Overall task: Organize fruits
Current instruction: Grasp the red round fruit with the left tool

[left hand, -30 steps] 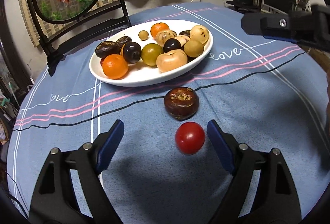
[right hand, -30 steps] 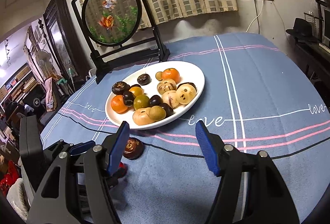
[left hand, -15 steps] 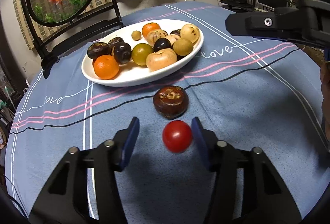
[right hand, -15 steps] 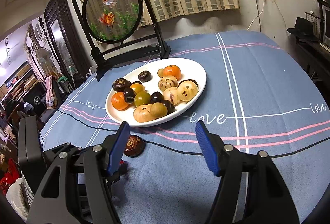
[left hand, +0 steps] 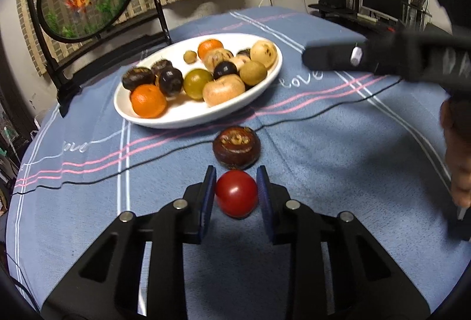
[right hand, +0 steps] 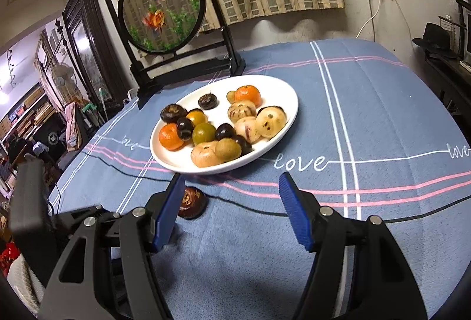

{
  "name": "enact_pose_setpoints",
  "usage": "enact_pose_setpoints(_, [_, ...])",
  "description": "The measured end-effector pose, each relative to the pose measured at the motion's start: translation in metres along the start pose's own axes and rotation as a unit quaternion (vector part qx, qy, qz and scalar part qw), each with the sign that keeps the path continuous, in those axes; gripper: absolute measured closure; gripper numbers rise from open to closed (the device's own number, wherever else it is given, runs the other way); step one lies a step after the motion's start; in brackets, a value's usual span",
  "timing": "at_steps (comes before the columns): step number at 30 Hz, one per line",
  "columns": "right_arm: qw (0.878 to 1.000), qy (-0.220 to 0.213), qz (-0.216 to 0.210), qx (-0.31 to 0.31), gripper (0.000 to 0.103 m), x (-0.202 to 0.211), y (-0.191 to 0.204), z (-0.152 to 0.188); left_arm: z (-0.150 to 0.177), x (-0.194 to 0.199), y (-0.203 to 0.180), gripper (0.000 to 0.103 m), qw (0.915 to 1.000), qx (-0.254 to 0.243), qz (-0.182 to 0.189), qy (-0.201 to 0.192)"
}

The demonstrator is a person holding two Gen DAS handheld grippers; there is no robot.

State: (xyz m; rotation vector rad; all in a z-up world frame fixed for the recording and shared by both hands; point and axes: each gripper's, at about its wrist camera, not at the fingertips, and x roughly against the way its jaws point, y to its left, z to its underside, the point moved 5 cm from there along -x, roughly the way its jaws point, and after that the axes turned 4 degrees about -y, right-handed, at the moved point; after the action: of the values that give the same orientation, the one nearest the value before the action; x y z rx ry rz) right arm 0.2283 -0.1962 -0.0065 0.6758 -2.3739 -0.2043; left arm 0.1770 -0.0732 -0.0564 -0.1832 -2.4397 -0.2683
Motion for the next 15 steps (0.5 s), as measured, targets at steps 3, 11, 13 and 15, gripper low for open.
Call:
enact_pose_setpoints(3, [0.999,0.032,-0.006,0.018,0.036,-0.015,0.010,0.011,-0.004,0.012,0.013,0.074,0.9997,0.012,-0.013,-0.018])
enact_pose_setpoints(11, [0.991,0.101,-0.012,0.088,0.037,-0.064,0.053,0.028,0.011,0.019,0.079,0.074,0.9954,0.082,-0.050,-0.005])
enact_pose_setpoints(13, [0.988,0.112,-0.007,0.107,0.039,-0.073,0.060,0.031,0.012,0.018,0.081,0.074,0.9952,0.085,-0.048,-0.002])
enact_pose_setpoints(15, [0.985,0.124,0.002,0.124,0.050,-0.083,0.064,0.037,0.012,0.017,0.079,0.074,0.9957,0.081,-0.044,-0.002])
